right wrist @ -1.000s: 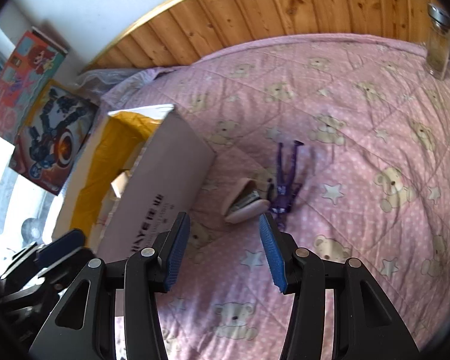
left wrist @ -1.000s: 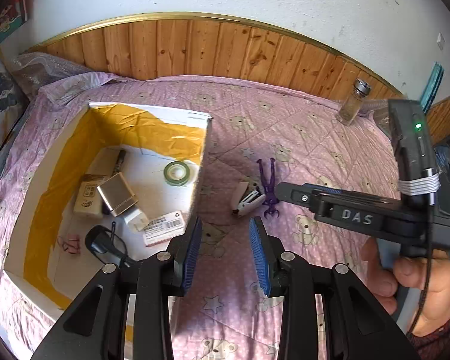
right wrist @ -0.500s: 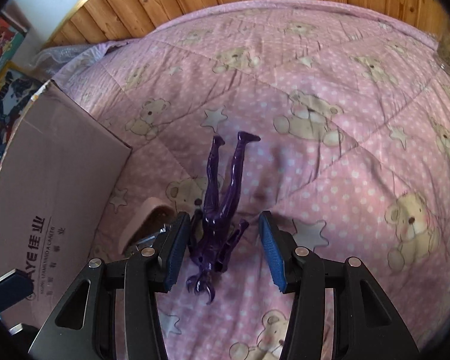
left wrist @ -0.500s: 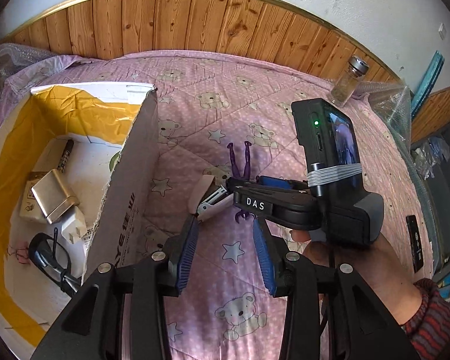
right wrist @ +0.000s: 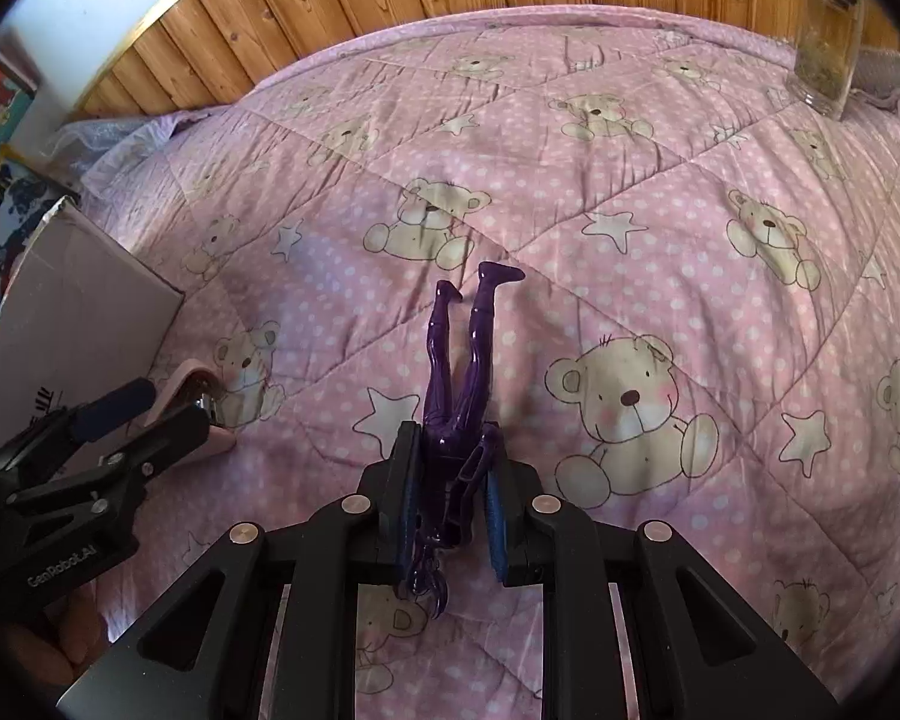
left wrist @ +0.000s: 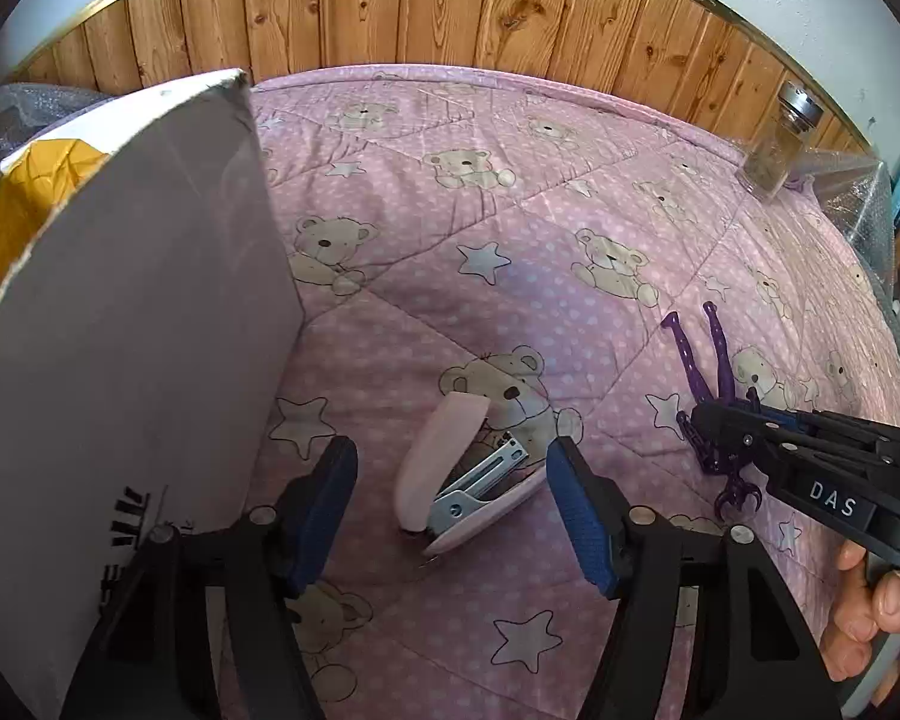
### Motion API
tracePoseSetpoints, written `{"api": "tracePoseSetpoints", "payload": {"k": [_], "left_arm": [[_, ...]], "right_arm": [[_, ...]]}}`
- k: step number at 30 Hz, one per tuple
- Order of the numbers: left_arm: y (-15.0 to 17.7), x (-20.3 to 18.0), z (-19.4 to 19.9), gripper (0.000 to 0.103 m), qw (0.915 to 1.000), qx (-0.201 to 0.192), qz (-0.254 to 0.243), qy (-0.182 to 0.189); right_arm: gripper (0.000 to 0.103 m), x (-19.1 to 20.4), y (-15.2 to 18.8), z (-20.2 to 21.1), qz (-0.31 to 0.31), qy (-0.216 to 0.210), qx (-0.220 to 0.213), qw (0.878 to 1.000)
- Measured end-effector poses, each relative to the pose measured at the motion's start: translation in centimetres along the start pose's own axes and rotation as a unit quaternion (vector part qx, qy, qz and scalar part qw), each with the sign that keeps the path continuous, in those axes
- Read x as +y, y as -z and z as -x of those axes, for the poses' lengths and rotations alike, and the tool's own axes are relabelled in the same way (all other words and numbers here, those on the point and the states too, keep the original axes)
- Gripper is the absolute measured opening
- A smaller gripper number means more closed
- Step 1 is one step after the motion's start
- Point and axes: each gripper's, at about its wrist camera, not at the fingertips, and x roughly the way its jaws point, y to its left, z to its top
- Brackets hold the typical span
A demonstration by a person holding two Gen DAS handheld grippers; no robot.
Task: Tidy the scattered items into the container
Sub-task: 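Grasp the white stapler with the left gripper while the right grasps the purple figure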
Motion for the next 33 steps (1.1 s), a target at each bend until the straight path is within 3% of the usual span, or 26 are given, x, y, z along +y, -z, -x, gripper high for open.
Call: {"api": "tracePoseSetpoints", "payload": {"k": [4, 5, 7, 9, 10, 11, 14, 15, 16, 17, 22, 33], "left_arm": [[1.8, -2.3, -1.0, 0.062, 0.9972, 0.016, -0.068, -0.026], [2.1, -2.6, -0.6, 0.060, 0.9970, 0.021, -0.073, -0.010], [2.1, -2.2, 0.6, 0.060, 0.9982, 0.008, -0.058, 0.013], [1.8, -1.5, 0.9, 0.061, 0.9987, -0.015, -0.049, -0.006], [1.6, -1.0, 0.7, 0.067, 0.9990, -0.020, -0.040, -0.010], [1.4, -0.6, 0.1, 0.073, 0.9994, -0.018, -0.028, -0.007], [1.6, -0.9, -1.6, 0.073, 0.9992, 0.000, -0.039, -0.013], [1.6, -1.6, -1.6, 0.072, 0.9983, -0.006, -0.054, -0.020], [1.4, -2.1, -1.6, 0.063, 0.9980, -0.009, -0.060, -0.017], [1.3, -2.3, -1.4, 0.044, 0.9978, -0.014, -0.062, -0.016], [1.2, -2.8, -0.8, 0.040, 0.9986, -0.015, -0.052, -0.002], [1.0, -3.8, 4.5, 0.040, 0.9972, -0.051, -0.025, 0.048]], "right_arm": [[0.020, -0.2, 0.2, -0.1, -0.005, -0.013, -0.006, 1.000], [0.020, -0.3, 0.3, -0.1, -0.005, -0.016, -0.008, 1.000], [0.021, -0.3, 0.1, -0.3, -0.005, -0.021, -0.010, 1.000], [0.021, -0.3, 0.1, -0.3, -0.006, -0.023, -0.012, 1.000], [0.021, -0.3, 0.1, -0.4, -0.006, -0.024, -0.014, 1.000], [0.021, -0.2, 0.1, -0.4, -0.004, -0.023, -0.016, 1.000], [0.022, 0.1, 0.0, -0.5, 0.007, -0.019, -0.023, 1.000], [0.022, 0.1, 0.1, -0.5, 0.010, -0.019, -0.027, 0.999], [0.021, 0.1, 0.1, -0.5, 0.013, -0.020, -0.030, 0.999], [0.020, 0.1, 0.2, -0.4, 0.014, -0.021, -0.034, 0.999], [0.019, -0.2, 0.6, 0.3, 0.006, -0.037, -0.041, 0.998], [0.019, -0.4, 1.6, 3.4, -0.039, -0.073, -0.053, 0.995]]}}
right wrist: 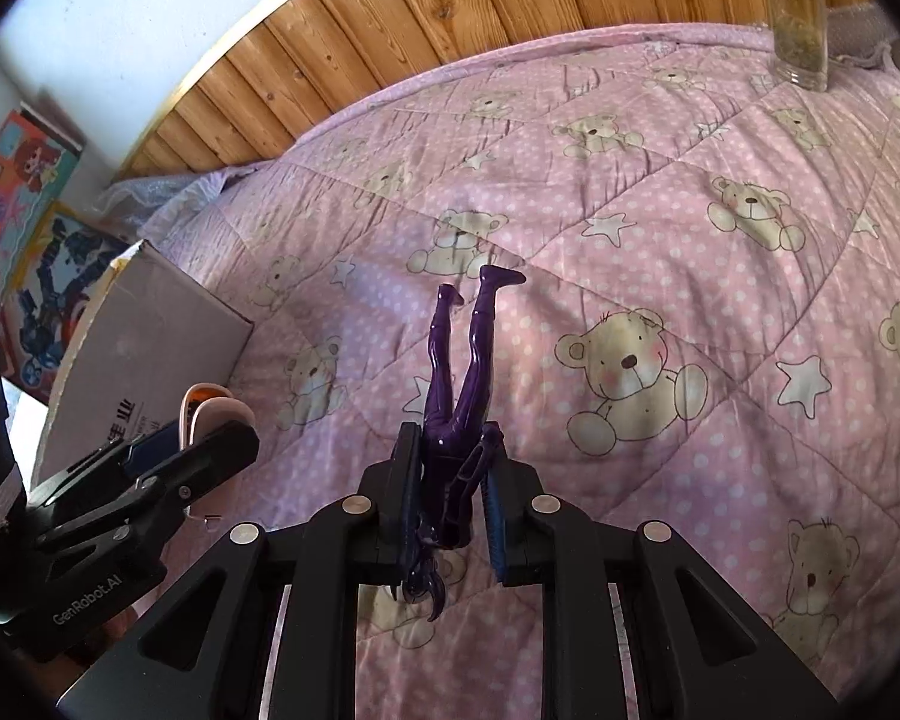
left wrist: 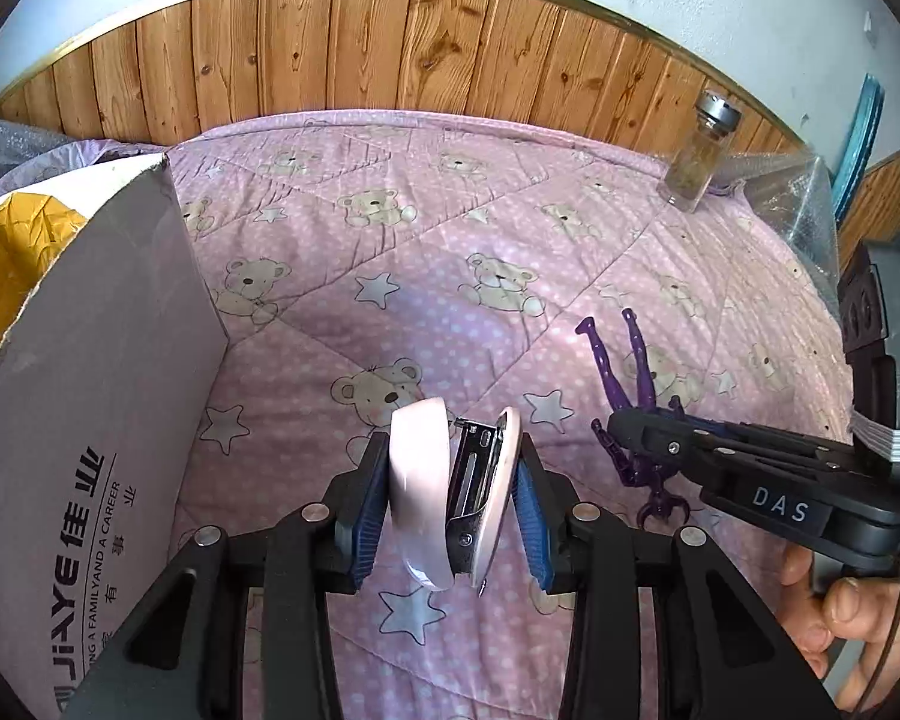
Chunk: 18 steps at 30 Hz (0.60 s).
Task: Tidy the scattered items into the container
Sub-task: 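Grasp the white stapler with the left gripper while the right grasps the purple figure, then lift the stapler and purple figure and carry both over the white box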
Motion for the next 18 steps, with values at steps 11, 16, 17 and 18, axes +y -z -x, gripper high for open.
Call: {"api": "tracePoseSetpoints", "payload": {"k": [11, 16, 17, 18], "left_arm": [[1.0, -0.8, 5.1, 0.040, 0.9993, -0.023, 0.019, 0.022], [2.3, -0.8, 7.9, 0.040, 0.9987, -0.033, 0.026, 0.028], [2.6, -0.8, 8.4, 0.040, 0.9986, -0.035, 0.026, 0.029], [2.8, -0.8, 9.0, 0.040, 0.9985, -0.037, 0.026, 0.030]], "right_arm": [[0.019, 2.4, 1.8, 3.9, 0.000, -0.007, -0.013, 1.000], [0.019, 3.7, 3.3, 6.0, 0.002, -0.011, -0.020, 1.000], [0.019, 4.0, 3.7, 6.4, 0.004, -0.011, -0.022, 1.000], [0.019, 4.3, 4.0, 6.7, 0.005, -0.012, -0.024, 1.000]]}}
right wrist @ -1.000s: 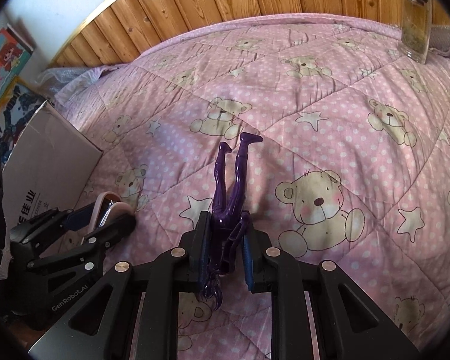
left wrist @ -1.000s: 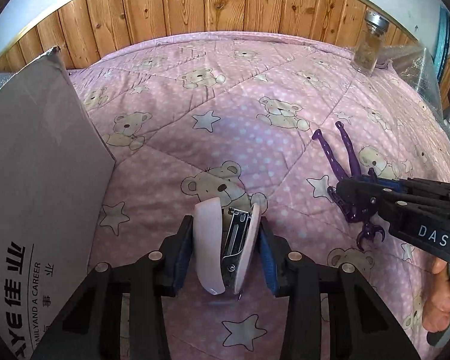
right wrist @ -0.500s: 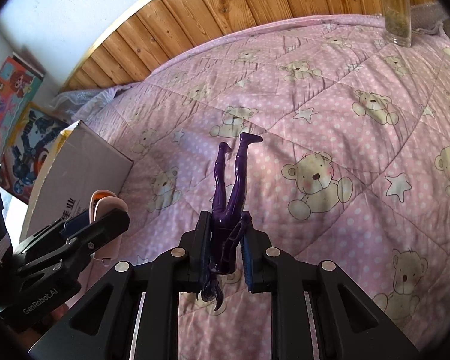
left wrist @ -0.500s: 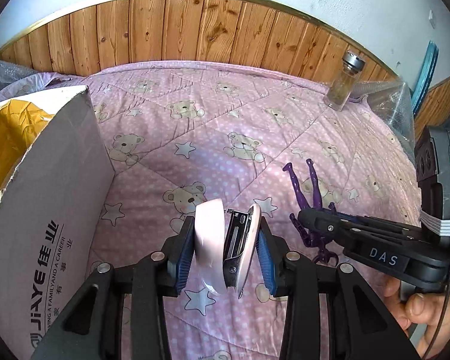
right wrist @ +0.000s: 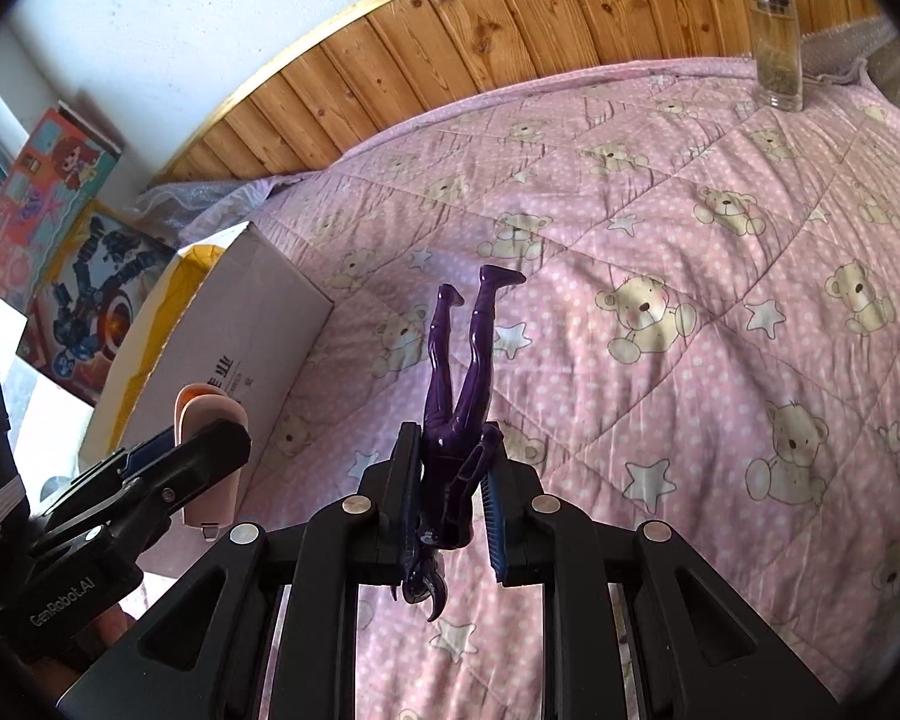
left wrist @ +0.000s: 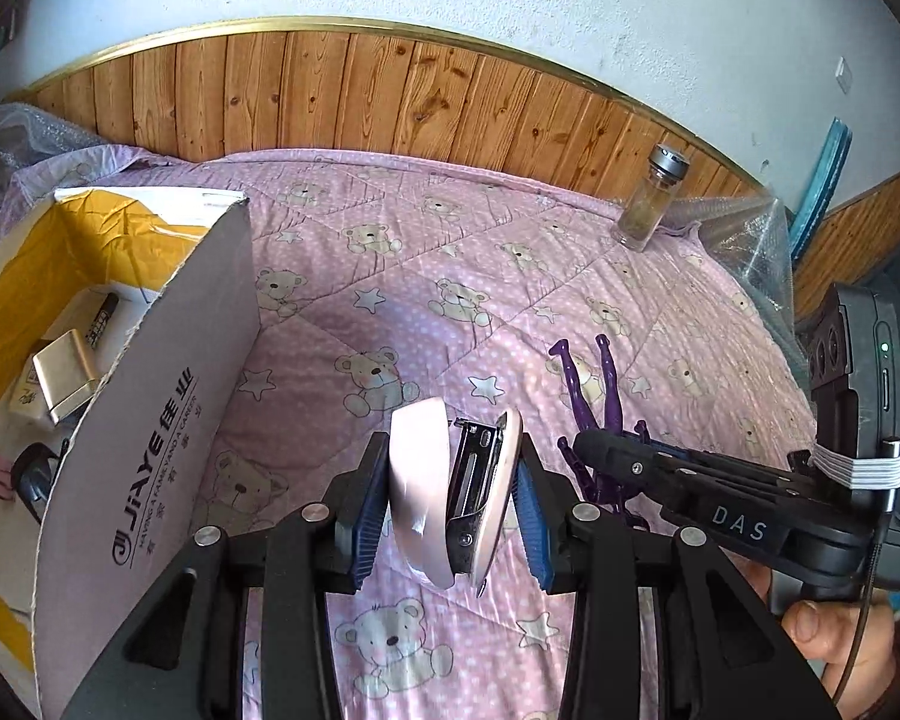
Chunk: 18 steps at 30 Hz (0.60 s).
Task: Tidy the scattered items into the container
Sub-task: 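Lift the stapler and purple figure and carry both over the white box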
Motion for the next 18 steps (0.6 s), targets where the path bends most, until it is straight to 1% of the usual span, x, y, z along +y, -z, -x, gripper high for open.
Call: {"api": "tracePoseSetpoints", "payload": {"k": [11, 18], "left_arm": [[1.9, -0.4, 5.7, 0.040, 0.9994, -0.032, 0.003, 0.015], [2.7, 0.0, 8.9, 0.040, 0.9983, -0.053, 0.008, 0.023]], "right_arm": [[0.019, 4.2, 3.3, 3.6, 0.025, -0.004, -0.009, 1.000], [0.019, 7.3, 4.6, 5.5, 0.047, -0.007, -0.019, 0.999]]}}
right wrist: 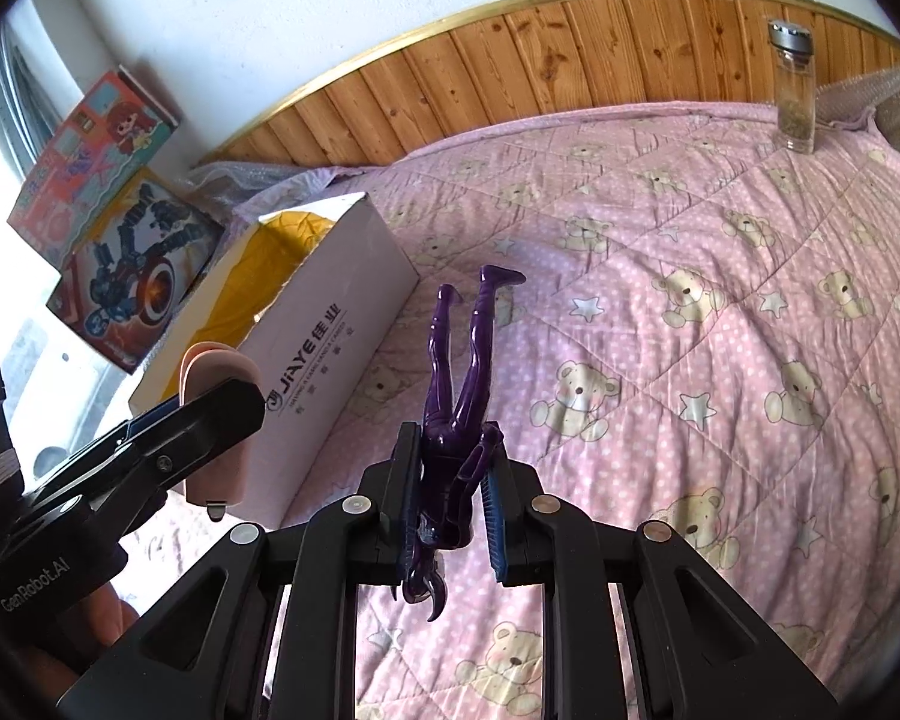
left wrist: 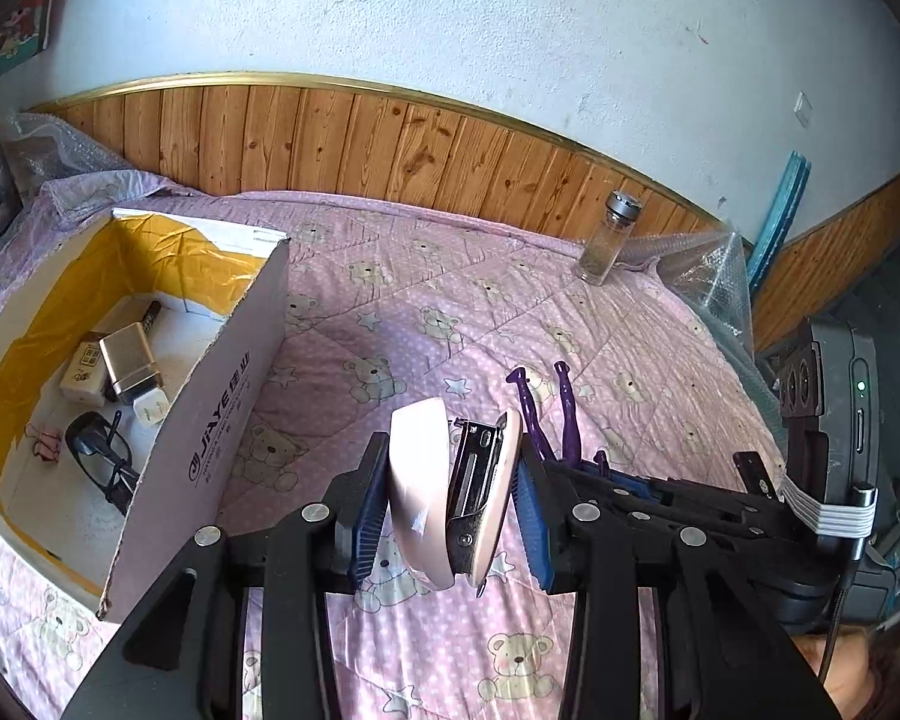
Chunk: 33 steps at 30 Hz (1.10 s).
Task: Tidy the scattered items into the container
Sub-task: 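Lift the stapler and purple figure and carry both over the white box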
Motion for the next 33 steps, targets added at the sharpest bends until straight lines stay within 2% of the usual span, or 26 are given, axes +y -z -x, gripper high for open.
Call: {"api": "tracePoseSetpoints", "payload": {"k": [20, 33], "left_arm": [[1.1, 4.8, 8.8, 0.040, 0.9972, -0.059, 0.046, -0.002], [-1.4, 9.8, 11.8, 0.040, 0.9939, -0.081, 0.072, -0.020]], "right_arm": [[0.019, 10.0, 1.1, 2.3, 0.075, -0.023, -0.013, 0.997], [0.019, 15.5, -1.1, 0.9, 0.118, -0.041, -0.012, 0.992]]}}
